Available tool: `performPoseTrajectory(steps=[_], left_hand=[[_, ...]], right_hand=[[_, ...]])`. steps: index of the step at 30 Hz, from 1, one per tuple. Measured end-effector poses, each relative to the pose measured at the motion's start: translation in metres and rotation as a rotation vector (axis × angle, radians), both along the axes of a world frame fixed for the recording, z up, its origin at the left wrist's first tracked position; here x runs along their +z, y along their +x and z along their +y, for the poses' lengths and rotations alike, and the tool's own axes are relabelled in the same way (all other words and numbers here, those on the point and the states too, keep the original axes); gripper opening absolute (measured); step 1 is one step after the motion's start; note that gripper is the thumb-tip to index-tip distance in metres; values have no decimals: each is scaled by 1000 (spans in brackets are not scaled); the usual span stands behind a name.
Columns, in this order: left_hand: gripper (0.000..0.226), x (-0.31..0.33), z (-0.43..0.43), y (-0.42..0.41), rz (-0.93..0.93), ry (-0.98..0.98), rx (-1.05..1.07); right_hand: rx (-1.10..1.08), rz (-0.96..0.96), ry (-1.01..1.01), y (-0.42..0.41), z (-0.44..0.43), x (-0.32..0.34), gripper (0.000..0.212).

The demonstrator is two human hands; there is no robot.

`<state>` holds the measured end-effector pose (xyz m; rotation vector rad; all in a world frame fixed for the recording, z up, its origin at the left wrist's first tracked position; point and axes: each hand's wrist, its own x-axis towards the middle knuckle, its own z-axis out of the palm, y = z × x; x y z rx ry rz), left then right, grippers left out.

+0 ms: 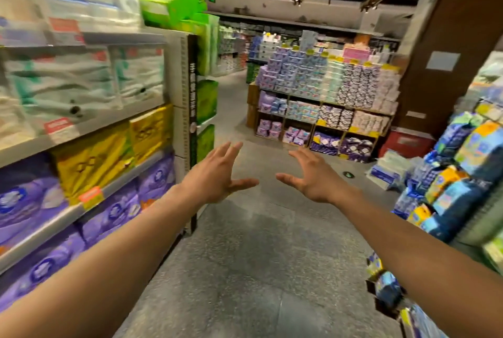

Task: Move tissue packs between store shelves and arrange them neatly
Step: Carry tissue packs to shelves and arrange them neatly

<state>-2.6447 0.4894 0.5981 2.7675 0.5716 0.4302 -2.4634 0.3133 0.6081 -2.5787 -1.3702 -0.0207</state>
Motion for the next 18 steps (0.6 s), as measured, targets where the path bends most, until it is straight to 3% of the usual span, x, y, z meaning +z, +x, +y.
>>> performPoseTrajectory(steps=[6, 14, 18], left_hand=[[108, -28, 41, 145, 70, 2, -101], [112, -58, 133, 362, 201, 0, -328], [106, -62, 161, 470, 271, 12, -451]], right_hand=[[-156, 54, -59, 124, 9, -30, 101], [-389, 135, -53, 283, 48, -66, 90], [-530, 184, -40, 360, 59, -81, 95]])
